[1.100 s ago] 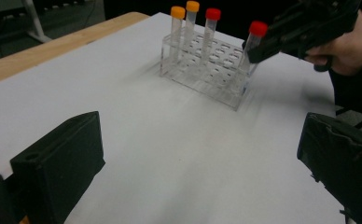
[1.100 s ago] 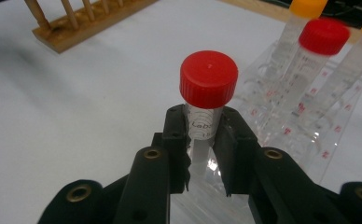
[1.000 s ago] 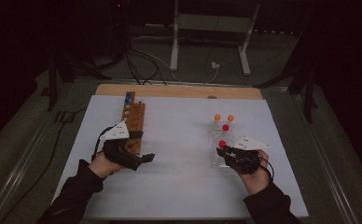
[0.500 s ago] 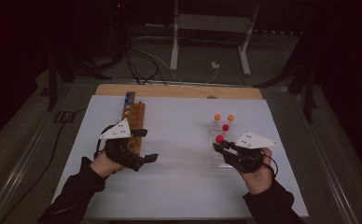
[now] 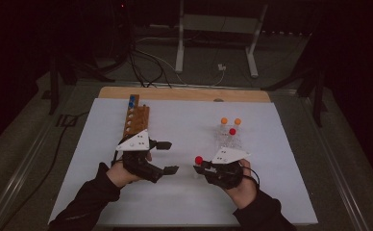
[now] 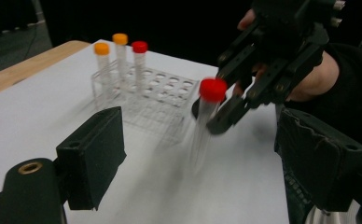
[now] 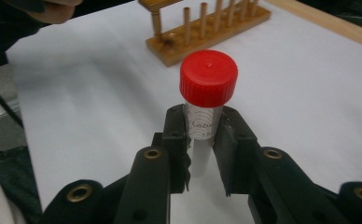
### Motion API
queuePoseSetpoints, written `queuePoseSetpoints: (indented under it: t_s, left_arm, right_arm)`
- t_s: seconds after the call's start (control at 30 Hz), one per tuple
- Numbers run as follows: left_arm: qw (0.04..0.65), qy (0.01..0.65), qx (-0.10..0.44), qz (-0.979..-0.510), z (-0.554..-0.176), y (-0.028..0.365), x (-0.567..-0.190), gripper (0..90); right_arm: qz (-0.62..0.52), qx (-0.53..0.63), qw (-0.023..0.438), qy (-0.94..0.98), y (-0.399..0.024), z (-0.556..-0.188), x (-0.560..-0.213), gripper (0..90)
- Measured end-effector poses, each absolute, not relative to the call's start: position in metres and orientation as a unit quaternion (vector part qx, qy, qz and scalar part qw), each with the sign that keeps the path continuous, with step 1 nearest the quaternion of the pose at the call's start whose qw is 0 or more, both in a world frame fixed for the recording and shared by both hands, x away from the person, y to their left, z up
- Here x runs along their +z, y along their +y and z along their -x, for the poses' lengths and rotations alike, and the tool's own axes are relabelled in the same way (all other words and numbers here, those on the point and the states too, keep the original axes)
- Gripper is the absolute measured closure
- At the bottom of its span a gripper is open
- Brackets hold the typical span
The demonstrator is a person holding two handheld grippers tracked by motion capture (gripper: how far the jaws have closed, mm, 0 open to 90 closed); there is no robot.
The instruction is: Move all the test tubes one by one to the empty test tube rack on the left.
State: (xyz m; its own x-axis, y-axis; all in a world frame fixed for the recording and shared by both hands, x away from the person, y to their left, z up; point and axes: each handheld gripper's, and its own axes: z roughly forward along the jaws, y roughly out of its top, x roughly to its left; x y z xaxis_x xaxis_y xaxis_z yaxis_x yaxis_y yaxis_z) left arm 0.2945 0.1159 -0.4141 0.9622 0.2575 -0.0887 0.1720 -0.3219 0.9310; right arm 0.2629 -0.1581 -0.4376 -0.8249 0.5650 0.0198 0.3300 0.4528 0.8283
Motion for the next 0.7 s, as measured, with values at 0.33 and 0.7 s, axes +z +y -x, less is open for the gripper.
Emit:
queuePoseSetpoints:
  t_s: [0.33, 0.7]
  left_arm:
    - [0.563, 0.109, 0.032, -0.819, -0.296, 0.089, -0.418, 40.4]
    - [0.553, 0.089, 0.027, -0.828, -0.299, 0.077, -0.424, 67.8]
  right_arm:
    - [-0.252, 0.456, 0.117, 0.845, -0.147, -0.260, -0.436, 74.6]
    - [-0.249, 0.459, 0.117, 0.845, -0.145, -0.260, -0.435, 74.6]
